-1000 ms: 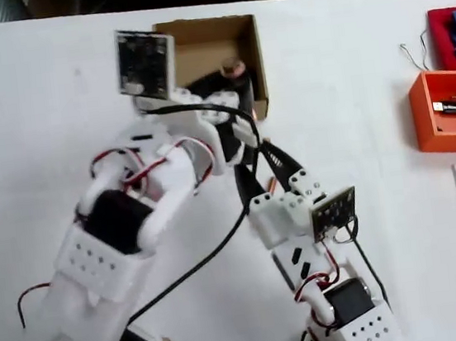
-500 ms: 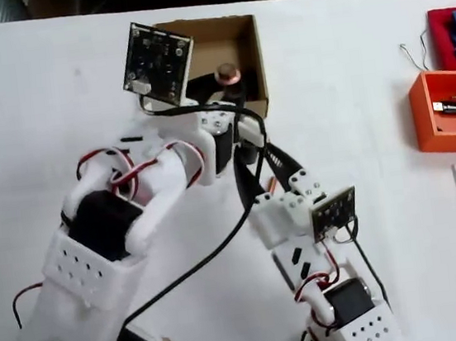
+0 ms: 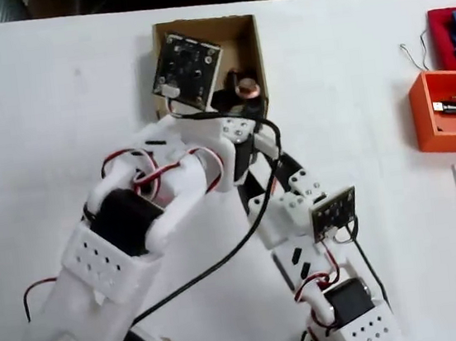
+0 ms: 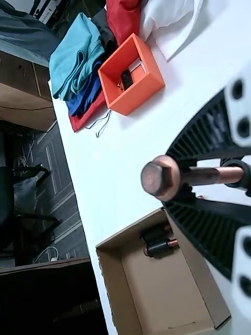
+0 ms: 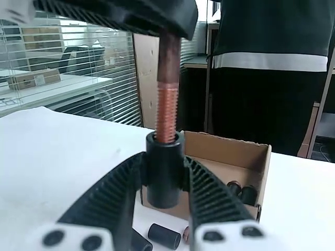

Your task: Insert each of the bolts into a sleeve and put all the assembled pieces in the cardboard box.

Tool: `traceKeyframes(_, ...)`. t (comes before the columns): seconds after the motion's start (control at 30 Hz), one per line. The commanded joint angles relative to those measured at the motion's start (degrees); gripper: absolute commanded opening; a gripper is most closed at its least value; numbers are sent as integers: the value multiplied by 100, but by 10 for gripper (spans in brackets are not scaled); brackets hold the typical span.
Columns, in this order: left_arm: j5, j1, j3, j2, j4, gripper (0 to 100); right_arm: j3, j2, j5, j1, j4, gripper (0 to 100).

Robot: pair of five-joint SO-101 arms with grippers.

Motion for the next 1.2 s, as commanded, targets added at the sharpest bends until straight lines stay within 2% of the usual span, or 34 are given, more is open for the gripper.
traceKeyframes(0.0,26,26,-13,-18,-149,26,62,-119,44,66,4,21)
traceKeyframes(0.73,18,53,22,149,1099,26,62,-119,44,66,4,21)
traceKeyframes(1.0,18,62,725,105,1064,26,62,-119,44,66,4,21)
traceKeyframes(1.17,18,62,760,97,1064,35,62,-119,44,66,4,21)
